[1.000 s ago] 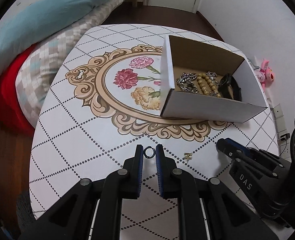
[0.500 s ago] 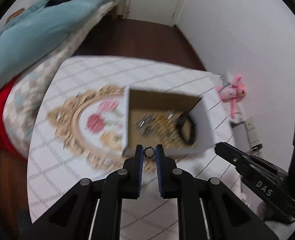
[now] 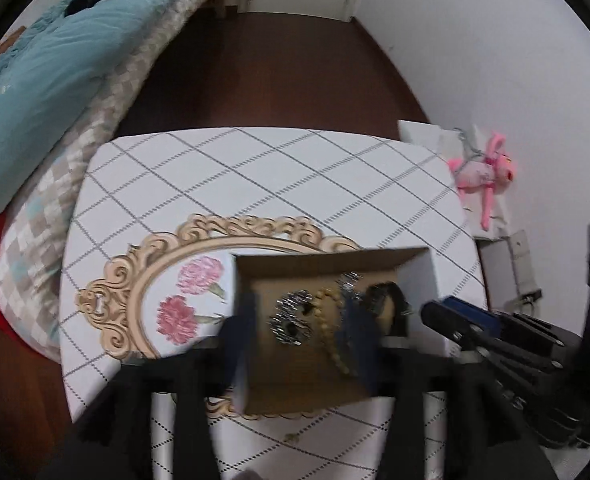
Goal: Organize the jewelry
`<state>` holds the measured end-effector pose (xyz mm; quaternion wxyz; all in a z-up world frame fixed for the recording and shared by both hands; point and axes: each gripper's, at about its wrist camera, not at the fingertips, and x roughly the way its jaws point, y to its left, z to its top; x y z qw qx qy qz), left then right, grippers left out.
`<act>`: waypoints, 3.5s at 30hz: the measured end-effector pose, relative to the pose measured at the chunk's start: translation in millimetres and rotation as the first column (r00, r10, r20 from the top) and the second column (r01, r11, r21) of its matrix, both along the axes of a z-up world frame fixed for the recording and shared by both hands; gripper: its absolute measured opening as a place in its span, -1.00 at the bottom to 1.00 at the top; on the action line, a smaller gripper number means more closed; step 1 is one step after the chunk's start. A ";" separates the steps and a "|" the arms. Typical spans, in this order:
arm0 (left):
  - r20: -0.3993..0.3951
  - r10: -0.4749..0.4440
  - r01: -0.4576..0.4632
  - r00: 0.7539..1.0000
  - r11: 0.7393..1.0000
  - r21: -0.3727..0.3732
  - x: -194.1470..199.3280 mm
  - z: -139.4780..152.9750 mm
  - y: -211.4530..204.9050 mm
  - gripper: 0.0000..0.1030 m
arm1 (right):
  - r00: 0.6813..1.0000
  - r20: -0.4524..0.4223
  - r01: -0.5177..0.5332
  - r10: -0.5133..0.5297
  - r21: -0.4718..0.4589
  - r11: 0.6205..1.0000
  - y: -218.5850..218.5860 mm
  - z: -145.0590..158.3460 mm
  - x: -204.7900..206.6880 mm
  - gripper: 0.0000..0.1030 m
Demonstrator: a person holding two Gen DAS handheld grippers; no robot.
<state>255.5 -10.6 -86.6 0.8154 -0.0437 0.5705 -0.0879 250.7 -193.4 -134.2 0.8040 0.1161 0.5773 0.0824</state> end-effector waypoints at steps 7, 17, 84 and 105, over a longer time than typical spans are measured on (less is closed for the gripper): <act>0.032 0.057 -0.058 0.998 0.997 0.055 -3.2 1.1 20.1 0.55 | 1.000 0.024 0.014 -0.014 -0.017 1.000 -5.2 11.0 0.0 -0.14; 0.078 0.068 -0.080 0.995 0.982 0.170 -35.9 -15.1 26.5 1.00 | 0.999 0.044 0.037 -0.025 -0.289 0.957 -3.1 7.8 -26.6 0.95; 0.324 0.097 -0.136 0.941 0.985 0.101 -198.1 144.1 22.2 1.00 | 0.902 0.427 0.206 -0.064 -0.294 0.933 2.5 205.3 -222.0 1.00; 0.173 0.101 -0.127 0.980 0.980 0.150 -138.1 100.1 21.5 1.00 | 0.957 0.287 0.147 -0.047 -0.337 0.930 2.9 159.5 -138.7 1.00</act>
